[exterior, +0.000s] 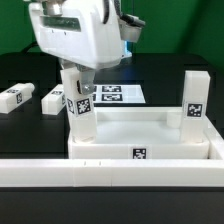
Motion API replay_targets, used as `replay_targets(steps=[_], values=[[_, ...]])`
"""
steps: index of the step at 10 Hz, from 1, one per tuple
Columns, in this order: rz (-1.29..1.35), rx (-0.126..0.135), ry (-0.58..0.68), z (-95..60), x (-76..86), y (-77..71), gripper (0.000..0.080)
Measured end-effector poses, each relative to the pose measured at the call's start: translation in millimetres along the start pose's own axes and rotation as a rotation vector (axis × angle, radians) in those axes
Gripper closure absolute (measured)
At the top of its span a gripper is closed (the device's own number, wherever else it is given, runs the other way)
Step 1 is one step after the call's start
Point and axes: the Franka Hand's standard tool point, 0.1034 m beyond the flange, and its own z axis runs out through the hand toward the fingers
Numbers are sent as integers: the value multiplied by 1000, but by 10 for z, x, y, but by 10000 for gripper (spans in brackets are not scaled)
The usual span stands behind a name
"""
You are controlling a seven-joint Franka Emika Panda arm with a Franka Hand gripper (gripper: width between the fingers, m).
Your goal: Assemble desk
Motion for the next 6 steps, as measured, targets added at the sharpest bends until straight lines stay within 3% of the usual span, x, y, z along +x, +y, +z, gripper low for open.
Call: replay_targets(steps=[3, 4, 5, 6], values=[[148, 5, -6, 2, -6, -4, 509], [147, 5, -6, 3, -12, -7, 434], [126, 5, -6, 4, -16, -10, 296], [47, 5, -6, 4, -16, -10, 296]])
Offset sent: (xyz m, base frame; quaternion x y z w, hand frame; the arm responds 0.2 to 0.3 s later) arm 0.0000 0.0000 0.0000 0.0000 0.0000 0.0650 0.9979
